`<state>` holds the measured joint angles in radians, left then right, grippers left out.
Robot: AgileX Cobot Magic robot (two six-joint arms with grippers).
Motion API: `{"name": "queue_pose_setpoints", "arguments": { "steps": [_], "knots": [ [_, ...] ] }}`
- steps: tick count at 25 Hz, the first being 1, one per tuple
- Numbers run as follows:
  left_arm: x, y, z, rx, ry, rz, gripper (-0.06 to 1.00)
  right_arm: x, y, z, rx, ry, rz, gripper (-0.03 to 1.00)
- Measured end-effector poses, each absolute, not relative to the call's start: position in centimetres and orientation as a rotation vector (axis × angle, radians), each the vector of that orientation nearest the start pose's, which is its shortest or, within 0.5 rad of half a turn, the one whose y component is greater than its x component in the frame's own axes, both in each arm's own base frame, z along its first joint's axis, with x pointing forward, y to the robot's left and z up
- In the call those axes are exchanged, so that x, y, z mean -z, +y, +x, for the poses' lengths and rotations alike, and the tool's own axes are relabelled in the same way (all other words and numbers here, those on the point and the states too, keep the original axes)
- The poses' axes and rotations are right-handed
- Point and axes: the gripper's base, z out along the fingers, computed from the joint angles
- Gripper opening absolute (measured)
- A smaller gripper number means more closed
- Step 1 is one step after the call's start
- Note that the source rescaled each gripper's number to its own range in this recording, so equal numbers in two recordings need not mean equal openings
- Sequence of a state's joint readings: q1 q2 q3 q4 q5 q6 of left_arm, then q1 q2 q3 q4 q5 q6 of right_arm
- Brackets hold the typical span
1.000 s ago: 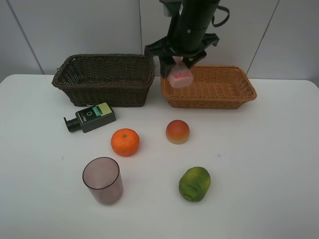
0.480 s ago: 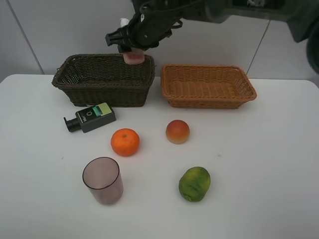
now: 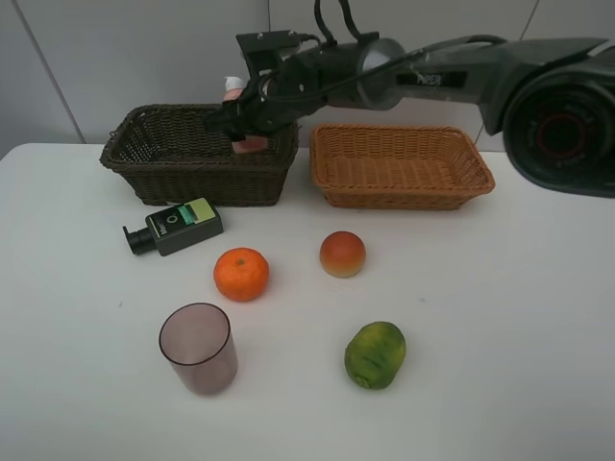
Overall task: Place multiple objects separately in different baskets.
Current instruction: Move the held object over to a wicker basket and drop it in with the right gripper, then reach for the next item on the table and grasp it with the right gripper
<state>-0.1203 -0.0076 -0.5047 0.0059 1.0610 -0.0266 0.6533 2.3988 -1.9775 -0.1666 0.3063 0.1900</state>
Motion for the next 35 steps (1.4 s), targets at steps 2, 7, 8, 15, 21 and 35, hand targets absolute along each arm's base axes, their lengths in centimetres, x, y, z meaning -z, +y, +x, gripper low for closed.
{"name": "queue_pose_setpoints", "arguments": {
  "steps": [2, 7, 8, 15, 21, 35],
  "knots": [
    [-27.9, 0.1, -0.7, 0.085, 2.031, 0.095, 0.95, -16.6, 33.3, 44.1, -0.323, 2.116, -0.663, 0.01],
    [-27.9, 0.1, -0.7, 0.085, 2.031, 0.095, 0.95, -15.3, 33.6, 44.1, -0.315, 2.121, -0.684, 0.01],
    [-27.9, 0.1, -0.7, 0.085, 2.031, 0.095, 0.95, -15.3, 33.6, 44.1, -0.314, 2.121, -0.685, 0.03],
    [-27.9, 0.1, -0.7, 0.085, 2.031, 0.095, 0.95, -15.4, 33.7, 44.1, -0.321, 2.107, -0.683, 0.79],
    [-27.9, 0.1, -0.7, 0.085, 2.031, 0.095, 0.95, -17.4, 33.2, 43.7, -0.297, 2.141, -0.681, 0.88],
    [-27.9, 0.1, -0.7, 0.085, 2.031, 0.095, 0.95, -23.0, 28.2, 37.8, 0.013, 2.732, -0.872, 0.88]
  ]
}}
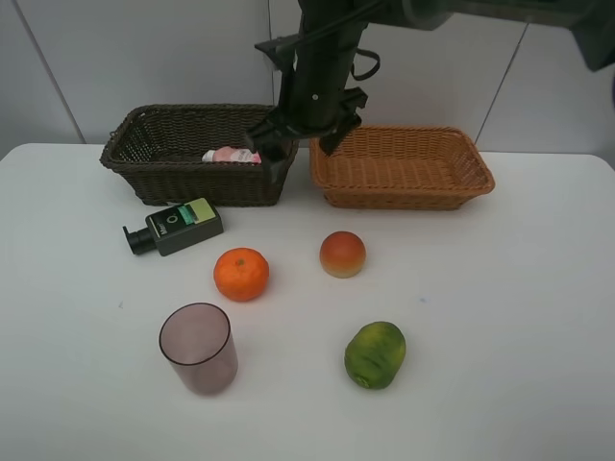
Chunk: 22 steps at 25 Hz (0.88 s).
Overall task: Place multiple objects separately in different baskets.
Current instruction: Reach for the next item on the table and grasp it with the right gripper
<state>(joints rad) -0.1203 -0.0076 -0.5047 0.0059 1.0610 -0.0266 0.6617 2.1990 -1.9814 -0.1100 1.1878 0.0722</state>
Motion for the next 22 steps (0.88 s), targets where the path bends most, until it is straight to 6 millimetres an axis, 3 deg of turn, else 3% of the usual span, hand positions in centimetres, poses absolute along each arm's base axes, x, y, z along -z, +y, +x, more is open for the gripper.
{"name": "queue_pose_setpoints", "arguments": {
  "steps": [4, 8, 18, 22],
  "knots": [
    [-27.9, 0.1, -0.7, 0.085, 2.031, 0.095, 0.95, -23.1, 27.8, 37.1, 0.01, 2.782, -0.837, 0.88],
    [-27.9, 0.1, -0.7, 0.085, 2.031, 0.095, 0.95, -21.7, 26.6, 35.4, 0.032, 2.891, -0.75, 0.88],
    [-27.9, 0.1, -0.7, 0.085, 2.031, 0.095, 0.95, -15.8, 23.9, 32.5, 0.081, 2.974, -0.377, 0.88],
    [-27.9, 0.1, -0.7, 0.085, 2.031, 0.095, 0.95, -14.6, 23.6, 32.3, 0.066, 2.951, -0.251, 0.88]
  ]
}}
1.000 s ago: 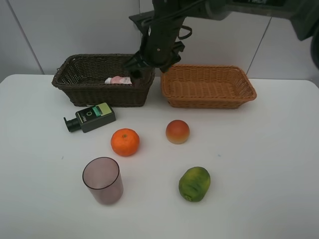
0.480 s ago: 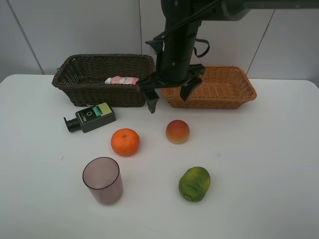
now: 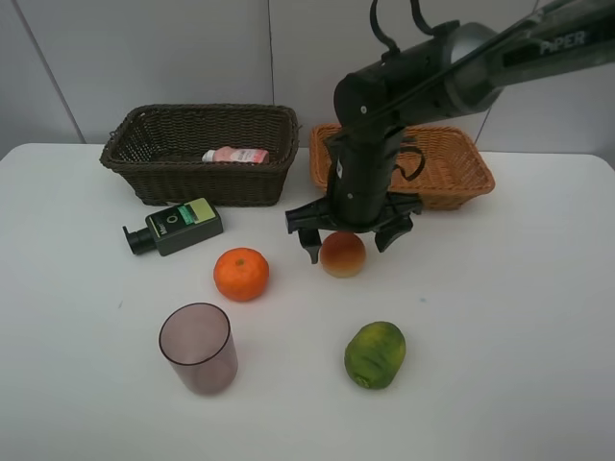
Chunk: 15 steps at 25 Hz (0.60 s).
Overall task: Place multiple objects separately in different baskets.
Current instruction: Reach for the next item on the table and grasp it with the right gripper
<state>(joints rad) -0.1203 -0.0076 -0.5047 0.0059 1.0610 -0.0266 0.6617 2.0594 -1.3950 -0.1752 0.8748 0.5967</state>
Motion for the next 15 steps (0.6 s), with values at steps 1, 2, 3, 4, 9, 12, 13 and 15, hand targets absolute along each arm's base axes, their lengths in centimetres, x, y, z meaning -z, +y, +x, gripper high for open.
{"name": "queue_pose_setpoints", "arguments": {
  "steps": [1, 2, 3, 4, 9, 12, 13, 15],
  "knots": [
    [-27.9, 0.1, -0.7, 0.085, 2.031, 0.095, 0.95, -14.5, 23.7, 32.4, 0.052, 2.942, -0.221, 0.88],
    [-27.9, 0.1, -0.7, 0.085, 2.031, 0.095, 0.95, -14.5, 23.7, 32.5, 0.034, 2.927, -0.19, 0.88],
    [-27.9, 0.1, -0.7, 0.085, 2.031, 0.095, 0.95, -14.6, 23.9, 32.6, 0.012, 2.912, -0.158, 0.88],
    [-27.9, 0.1, -0.7, 0.085, 2.031, 0.095, 0.95, -14.6, 24.0, 32.7, -0.008, 2.899, -0.126, 0.88],
    [-27.9, 0.1, -0.7, 0.085, 2.031, 0.095, 0.95, -14.6, 23.9, 33.3, -0.003, 2.845, -0.03, 0.88],
    [-27.9, 0.1, -0.7, 0.085, 2.031, 0.095, 0.95, -14.3, 23.7, 33.5, 0.026, 2.828, -0.012, 0.88],
    [-27.9, 0.1, -0.7, 0.085, 2.031, 0.095, 0.95, -14.0, 23.7, 33.5, 0.036, 2.83, -0.011, 0.88],
    [-27.9, 0.1, -0.7, 0.085, 2.031, 0.095, 0.95, -13.5, 23.7, 33.6, 0.051, 2.834, -0.015, 0.88]
  ]
}}
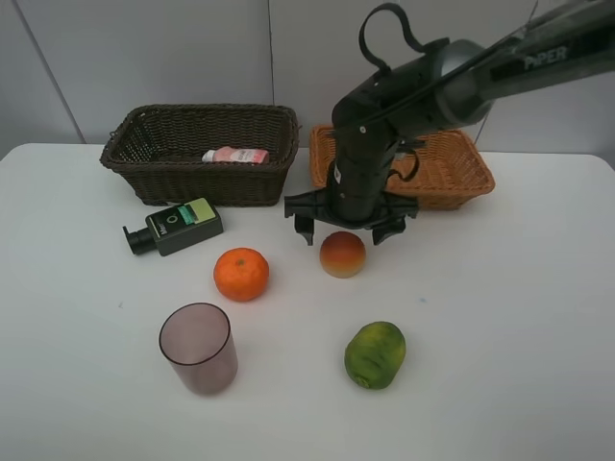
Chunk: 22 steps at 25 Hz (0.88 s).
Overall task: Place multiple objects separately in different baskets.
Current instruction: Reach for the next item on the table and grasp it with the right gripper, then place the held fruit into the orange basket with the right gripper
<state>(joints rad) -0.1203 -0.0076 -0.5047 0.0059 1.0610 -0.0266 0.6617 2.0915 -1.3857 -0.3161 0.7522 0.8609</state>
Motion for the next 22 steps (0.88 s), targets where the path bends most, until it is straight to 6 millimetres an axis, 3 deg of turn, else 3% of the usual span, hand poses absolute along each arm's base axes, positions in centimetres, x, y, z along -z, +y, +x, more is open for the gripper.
{"name": "queue_pose_setpoints", "arguments": {
  "steps": [6, 9, 12, 14, 22],
  "knots": [
    [-27.9, 0.1, -0.7, 0.085, 2.031, 0.095, 0.95, -11.9, 23.7, 33.8, 0.074, 2.853, -0.023, 0.88],
    [-27.9, 0.1, -0.7, 0.085, 2.031, 0.095, 0.95, -11.3, 23.7, 33.8, 0.086, 2.863, -0.025, 0.8],
    [-27.9, 0.1, -0.7, 0.085, 2.031, 0.095, 0.95, -10.9, 23.7, 33.8, 0.091, 2.869, -0.027, 0.52],
    [-27.9, 0.1, -0.7, 0.085, 2.031, 0.095, 0.95, -10.9, 23.7, 33.8, 0.092, 2.871, -0.025, 0.21],
    [-27.9, 0.1, -0.7, 0.085, 2.031, 0.095, 0.95, -10.9, 23.7, 33.7, 0.097, 2.875, -0.023, 0.19]
  ]
}}
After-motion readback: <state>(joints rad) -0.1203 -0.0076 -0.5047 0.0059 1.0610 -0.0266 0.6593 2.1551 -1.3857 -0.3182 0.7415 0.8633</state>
